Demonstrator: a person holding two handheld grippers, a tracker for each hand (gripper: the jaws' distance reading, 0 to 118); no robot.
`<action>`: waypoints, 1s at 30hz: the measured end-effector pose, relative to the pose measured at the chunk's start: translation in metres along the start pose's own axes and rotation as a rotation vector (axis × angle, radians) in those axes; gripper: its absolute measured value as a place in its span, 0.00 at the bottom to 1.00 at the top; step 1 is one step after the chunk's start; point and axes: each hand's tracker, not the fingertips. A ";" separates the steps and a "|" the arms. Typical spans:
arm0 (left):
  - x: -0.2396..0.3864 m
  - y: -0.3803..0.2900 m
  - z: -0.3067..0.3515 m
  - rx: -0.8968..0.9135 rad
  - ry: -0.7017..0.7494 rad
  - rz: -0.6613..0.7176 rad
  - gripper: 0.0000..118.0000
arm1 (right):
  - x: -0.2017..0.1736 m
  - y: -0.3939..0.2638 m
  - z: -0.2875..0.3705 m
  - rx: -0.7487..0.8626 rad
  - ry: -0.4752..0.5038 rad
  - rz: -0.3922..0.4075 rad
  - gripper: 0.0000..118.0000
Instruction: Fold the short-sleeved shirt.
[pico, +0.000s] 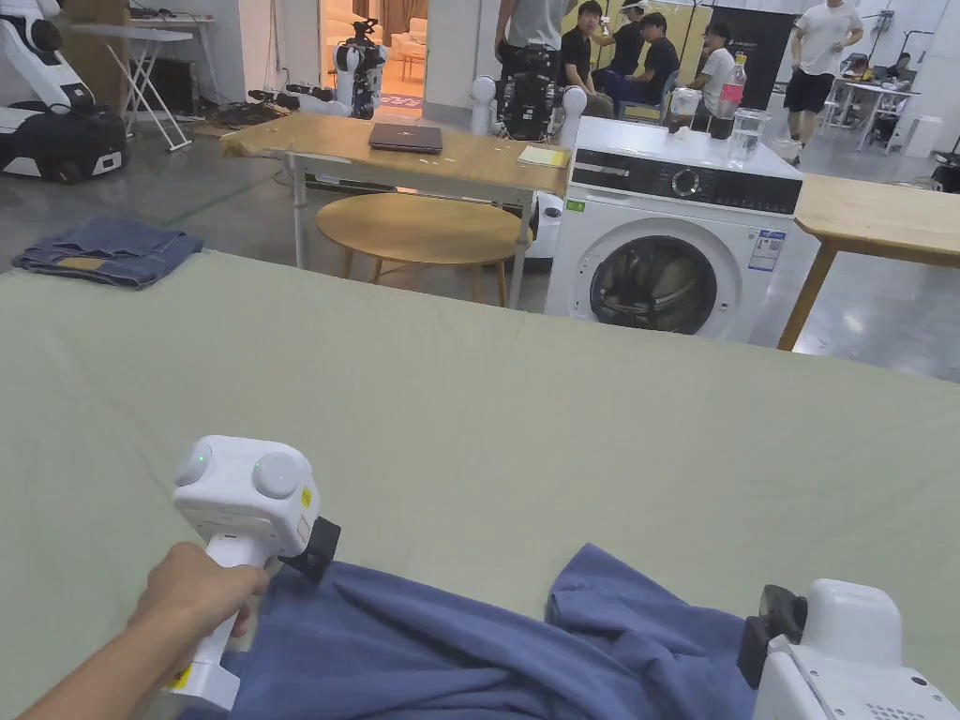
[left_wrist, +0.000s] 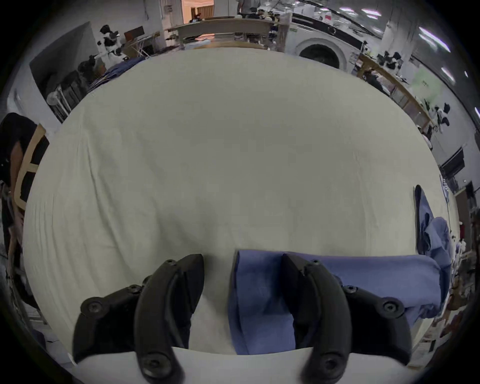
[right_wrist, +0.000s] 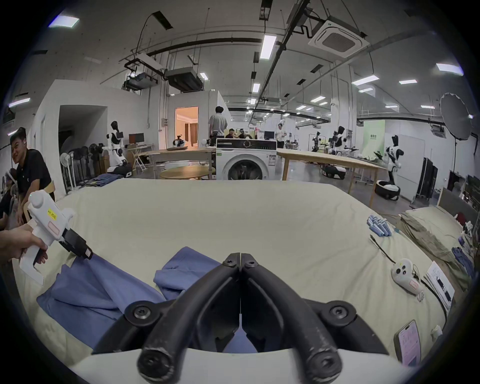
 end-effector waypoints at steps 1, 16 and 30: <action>0.003 -0.001 0.000 0.005 0.010 -0.003 0.51 | 0.000 0.000 0.000 0.000 0.001 -0.003 0.00; 0.014 -0.029 0.034 0.134 -0.095 -0.105 0.00 | 0.055 0.022 -0.021 -0.115 -0.026 -0.062 0.00; 0.000 -0.068 0.089 0.283 -0.159 -0.053 0.00 | 0.086 0.013 -0.146 -0.577 0.056 0.012 0.44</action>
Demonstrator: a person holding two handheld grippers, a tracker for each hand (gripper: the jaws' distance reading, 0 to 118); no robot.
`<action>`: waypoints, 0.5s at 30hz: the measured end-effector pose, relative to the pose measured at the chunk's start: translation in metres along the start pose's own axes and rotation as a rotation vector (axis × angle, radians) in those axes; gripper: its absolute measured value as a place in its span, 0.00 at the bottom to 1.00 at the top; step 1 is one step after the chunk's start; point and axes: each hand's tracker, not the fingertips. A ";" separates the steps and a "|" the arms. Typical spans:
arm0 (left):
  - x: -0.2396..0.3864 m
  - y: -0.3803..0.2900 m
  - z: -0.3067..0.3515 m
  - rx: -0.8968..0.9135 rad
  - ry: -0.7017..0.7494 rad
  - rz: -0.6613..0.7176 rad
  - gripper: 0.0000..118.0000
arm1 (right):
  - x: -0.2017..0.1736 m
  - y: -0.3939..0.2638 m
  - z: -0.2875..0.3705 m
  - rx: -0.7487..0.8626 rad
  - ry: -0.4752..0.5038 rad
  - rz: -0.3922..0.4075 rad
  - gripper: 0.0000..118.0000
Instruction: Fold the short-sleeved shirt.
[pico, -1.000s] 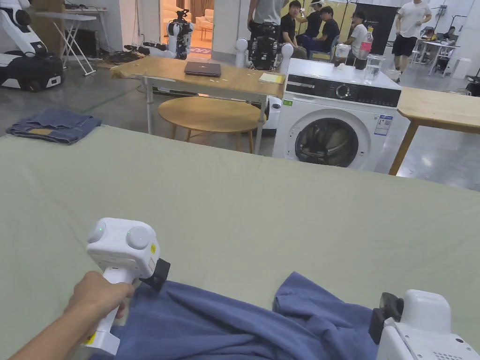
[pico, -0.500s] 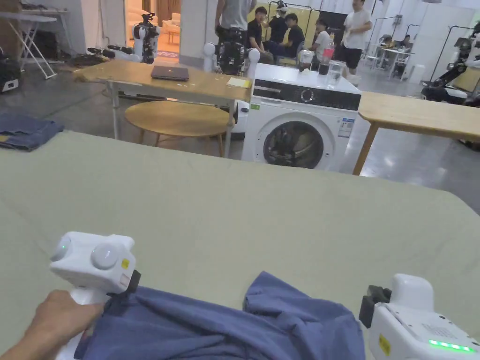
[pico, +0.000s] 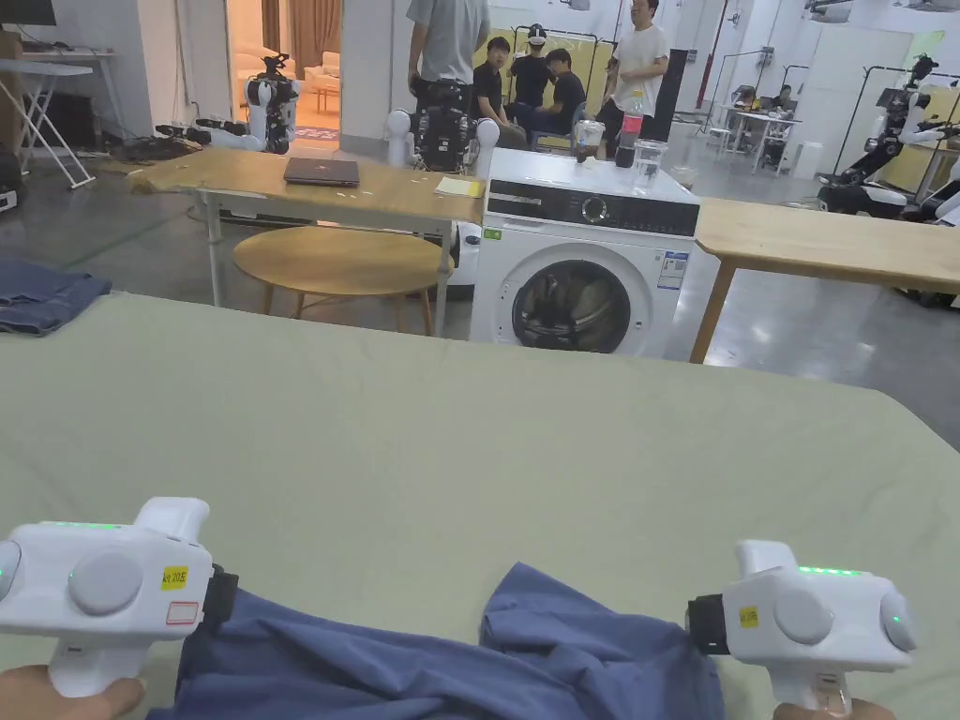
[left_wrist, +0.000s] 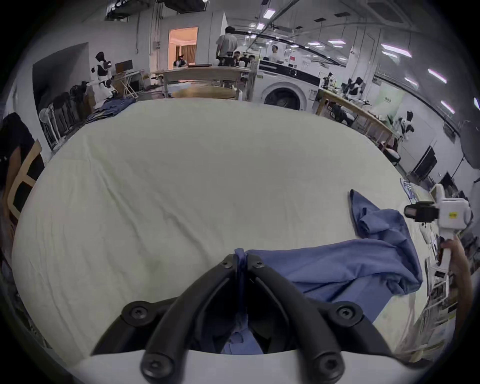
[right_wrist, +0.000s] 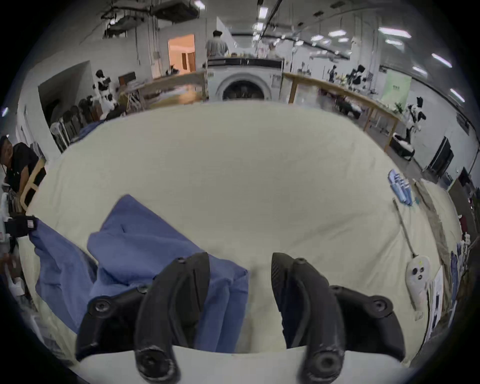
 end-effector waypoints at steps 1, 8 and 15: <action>0.000 -0.001 0.000 -0.001 -0.001 0.000 0.00 | -0.001 0.000 -0.005 -0.016 0.031 -0.005 0.44; 0.003 -0.007 -0.008 -0.025 0.001 -0.012 0.00 | -0.019 -0.011 -0.036 -0.135 0.059 0.025 0.41; 0.006 -0.011 -0.011 -0.037 0.005 -0.025 0.00 | -0.021 -0.015 -0.023 -0.050 0.055 0.038 0.07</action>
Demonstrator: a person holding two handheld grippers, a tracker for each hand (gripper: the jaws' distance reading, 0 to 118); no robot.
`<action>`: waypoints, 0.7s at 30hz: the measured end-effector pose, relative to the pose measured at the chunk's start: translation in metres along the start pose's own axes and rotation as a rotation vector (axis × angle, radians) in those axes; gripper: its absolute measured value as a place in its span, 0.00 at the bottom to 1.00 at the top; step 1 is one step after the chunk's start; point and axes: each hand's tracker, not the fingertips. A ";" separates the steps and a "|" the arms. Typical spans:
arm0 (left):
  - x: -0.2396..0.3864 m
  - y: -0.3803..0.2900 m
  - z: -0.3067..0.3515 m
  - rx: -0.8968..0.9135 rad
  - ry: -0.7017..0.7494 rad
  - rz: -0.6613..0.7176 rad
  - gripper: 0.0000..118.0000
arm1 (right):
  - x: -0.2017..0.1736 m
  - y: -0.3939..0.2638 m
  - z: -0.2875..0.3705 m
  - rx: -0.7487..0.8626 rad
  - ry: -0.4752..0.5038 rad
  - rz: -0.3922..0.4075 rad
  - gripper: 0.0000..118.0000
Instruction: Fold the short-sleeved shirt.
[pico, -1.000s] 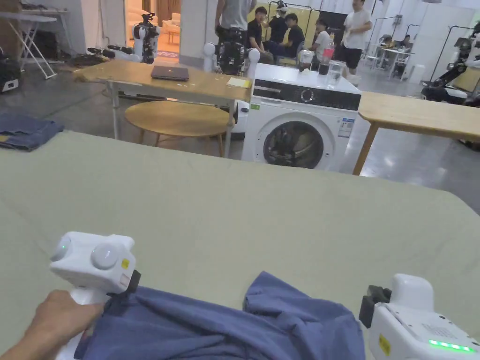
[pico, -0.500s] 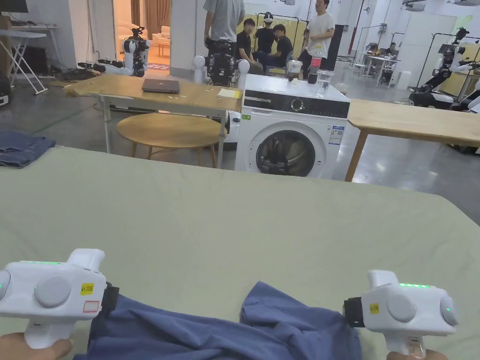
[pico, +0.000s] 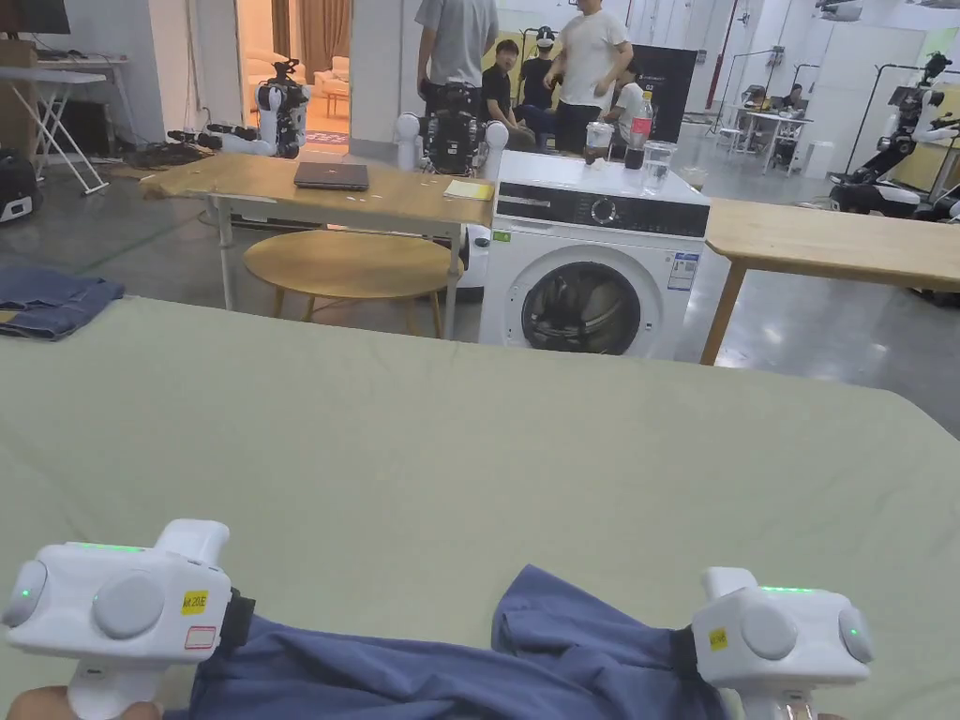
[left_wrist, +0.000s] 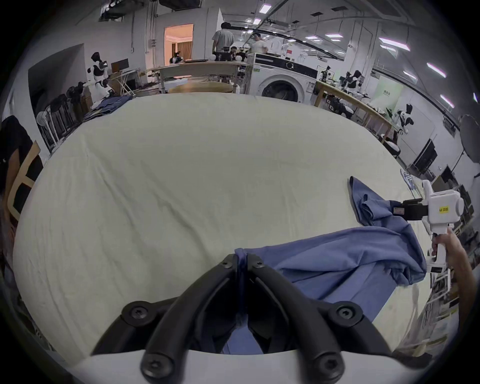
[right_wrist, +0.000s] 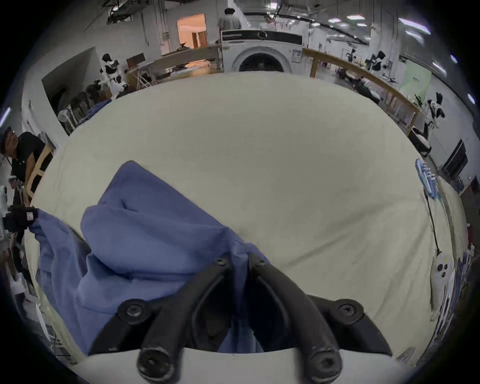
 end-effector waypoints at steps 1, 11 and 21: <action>0.000 0.001 0.002 0.005 0.002 0.000 0.00 | 0.000 0.000 0.005 0.035 -0.011 0.011 0.07; -0.013 0.038 0.058 0.151 0.002 0.015 0.00 | -0.001 0.019 0.087 0.317 -0.074 0.059 0.06; -0.045 0.079 0.140 0.323 0.052 0.043 0.00 | -0.003 0.047 0.176 0.499 -0.107 0.047 0.06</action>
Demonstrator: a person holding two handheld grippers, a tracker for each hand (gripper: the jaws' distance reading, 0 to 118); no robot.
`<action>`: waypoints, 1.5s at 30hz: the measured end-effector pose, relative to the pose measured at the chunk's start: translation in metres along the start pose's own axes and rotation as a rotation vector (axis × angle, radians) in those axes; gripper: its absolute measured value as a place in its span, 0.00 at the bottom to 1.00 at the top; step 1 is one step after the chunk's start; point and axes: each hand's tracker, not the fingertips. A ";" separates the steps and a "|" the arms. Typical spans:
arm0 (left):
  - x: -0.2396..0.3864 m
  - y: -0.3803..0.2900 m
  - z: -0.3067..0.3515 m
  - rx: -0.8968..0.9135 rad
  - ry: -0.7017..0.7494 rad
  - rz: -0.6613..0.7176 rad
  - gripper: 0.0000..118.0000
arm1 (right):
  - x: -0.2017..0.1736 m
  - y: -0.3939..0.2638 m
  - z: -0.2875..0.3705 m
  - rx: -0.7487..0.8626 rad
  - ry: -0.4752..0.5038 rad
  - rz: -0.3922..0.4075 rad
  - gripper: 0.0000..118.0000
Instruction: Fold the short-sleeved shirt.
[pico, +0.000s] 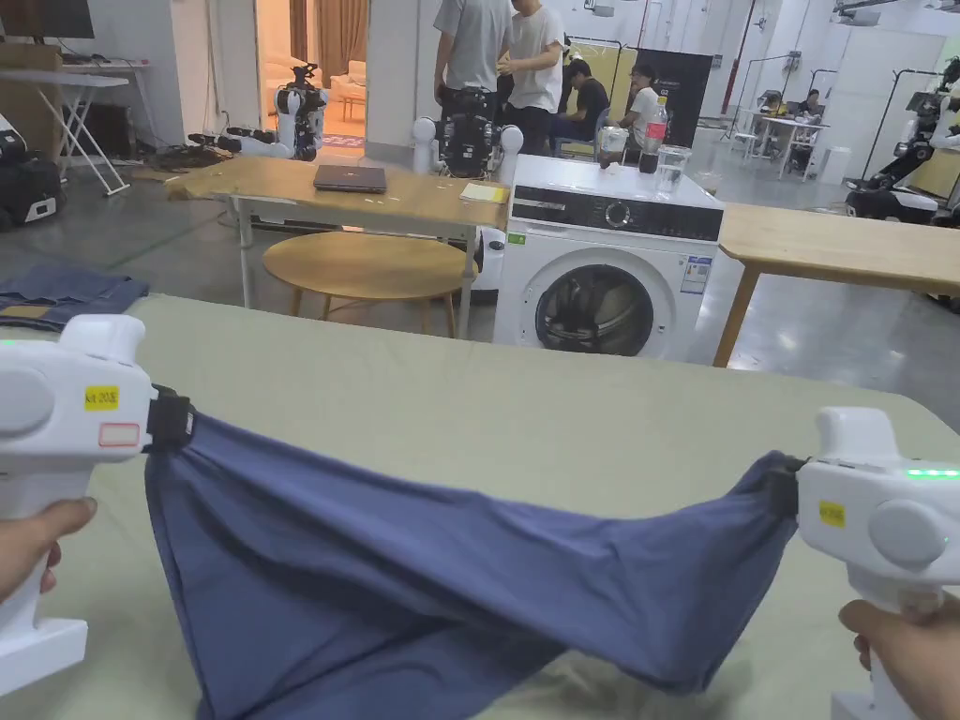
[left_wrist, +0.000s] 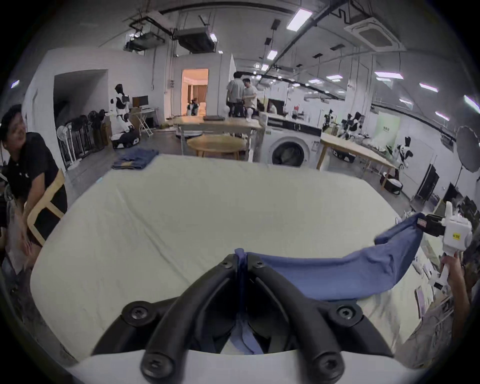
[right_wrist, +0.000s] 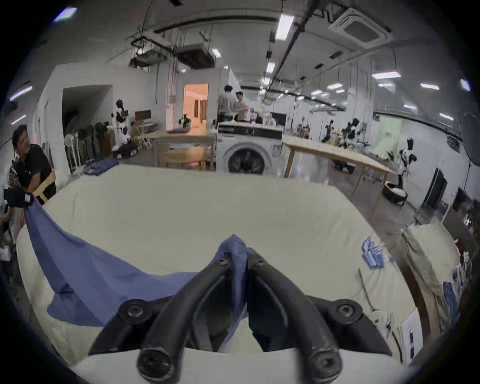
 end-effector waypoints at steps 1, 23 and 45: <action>-0.005 0.006 0.006 0.012 0.008 0.003 0.00 | 0.001 0.006 0.005 0.016 -0.013 0.005 0.06; -0.020 0.158 0.010 0.201 0.103 -0.018 0.00 | -0.023 0.154 0.014 0.240 -0.043 -0.029 0.06; -0.018 -0.102 -0.004 -0.038 -0.015 0.035 0.00 | -0.027 -0.082 -0.005 0.005 -0.057 0.078 0.06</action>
